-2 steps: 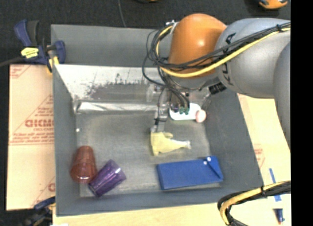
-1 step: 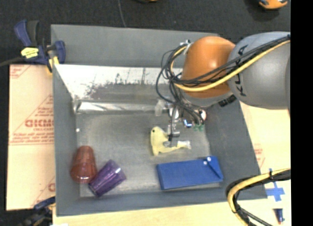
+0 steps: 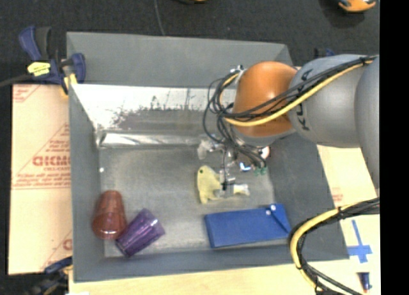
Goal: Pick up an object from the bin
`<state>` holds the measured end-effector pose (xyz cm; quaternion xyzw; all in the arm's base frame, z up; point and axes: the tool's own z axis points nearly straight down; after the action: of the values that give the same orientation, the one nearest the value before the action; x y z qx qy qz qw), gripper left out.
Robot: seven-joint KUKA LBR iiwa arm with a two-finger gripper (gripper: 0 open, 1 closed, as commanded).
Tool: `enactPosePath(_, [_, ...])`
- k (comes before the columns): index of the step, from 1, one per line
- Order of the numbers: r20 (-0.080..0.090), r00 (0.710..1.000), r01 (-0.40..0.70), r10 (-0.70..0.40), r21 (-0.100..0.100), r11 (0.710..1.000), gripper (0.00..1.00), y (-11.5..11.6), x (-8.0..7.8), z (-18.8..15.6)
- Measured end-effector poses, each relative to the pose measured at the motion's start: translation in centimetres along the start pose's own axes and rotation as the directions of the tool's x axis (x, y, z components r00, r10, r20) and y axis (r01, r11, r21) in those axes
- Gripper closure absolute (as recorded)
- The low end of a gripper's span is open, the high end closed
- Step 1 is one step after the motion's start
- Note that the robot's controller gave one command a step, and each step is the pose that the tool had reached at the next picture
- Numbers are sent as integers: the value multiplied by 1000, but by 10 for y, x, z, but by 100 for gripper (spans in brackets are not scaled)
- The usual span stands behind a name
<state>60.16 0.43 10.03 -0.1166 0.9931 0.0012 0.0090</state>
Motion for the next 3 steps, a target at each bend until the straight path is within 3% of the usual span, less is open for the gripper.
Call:
enactPosePath(1, [8,998,-68,68,1,998,0,-22,28,30])
enactPosePath(2, [8,995,-103,103,-2,995,100,-18,30,29])
enactPosePath(3, [8,995,-104,104,-2,995,100,-18,30,29])
